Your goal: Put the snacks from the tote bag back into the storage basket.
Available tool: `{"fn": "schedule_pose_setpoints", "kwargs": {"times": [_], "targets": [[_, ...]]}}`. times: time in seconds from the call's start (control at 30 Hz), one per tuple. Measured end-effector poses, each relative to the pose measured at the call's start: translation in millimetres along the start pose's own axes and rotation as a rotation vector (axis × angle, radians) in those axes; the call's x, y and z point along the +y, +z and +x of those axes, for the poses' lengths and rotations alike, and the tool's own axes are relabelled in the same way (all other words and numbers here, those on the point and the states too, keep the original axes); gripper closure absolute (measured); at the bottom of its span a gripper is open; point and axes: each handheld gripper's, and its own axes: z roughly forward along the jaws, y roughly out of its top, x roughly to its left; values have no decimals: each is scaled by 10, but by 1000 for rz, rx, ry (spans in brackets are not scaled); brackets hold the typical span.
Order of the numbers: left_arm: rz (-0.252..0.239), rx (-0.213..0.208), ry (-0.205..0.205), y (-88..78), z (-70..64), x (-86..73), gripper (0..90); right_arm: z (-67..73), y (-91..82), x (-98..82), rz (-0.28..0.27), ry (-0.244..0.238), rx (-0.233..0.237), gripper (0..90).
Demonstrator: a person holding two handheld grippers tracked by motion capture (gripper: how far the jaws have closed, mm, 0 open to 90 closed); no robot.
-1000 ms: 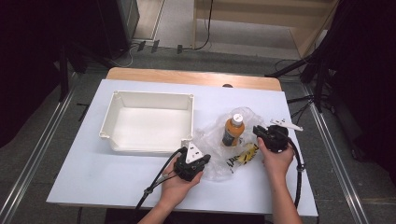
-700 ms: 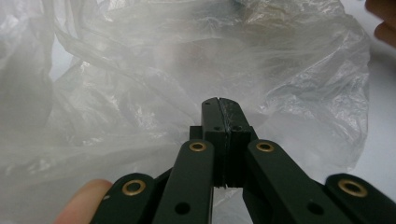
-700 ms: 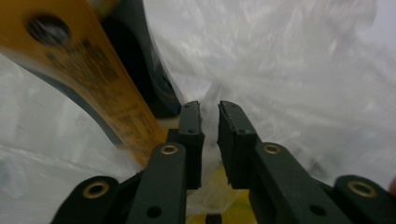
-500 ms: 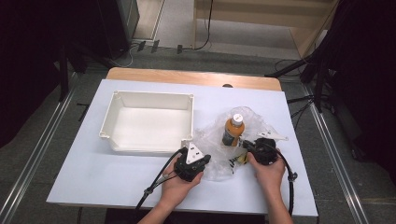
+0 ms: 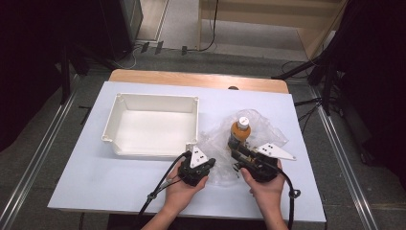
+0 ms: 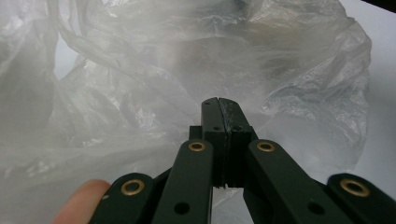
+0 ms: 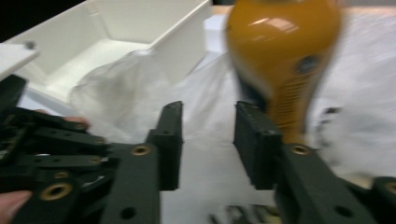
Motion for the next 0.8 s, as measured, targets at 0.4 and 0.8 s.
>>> {"fn": "schedule_pose_setpoints", "kwargs": {"times": [0.4,0.8], "targets": [[-153,2,-8,-371,-13,-86,793,-49,400,-265,227,-29,-76,876],[-145,85,4,-161,-54,351,569,-213,216,-298,276,-38,-137,900]]}}
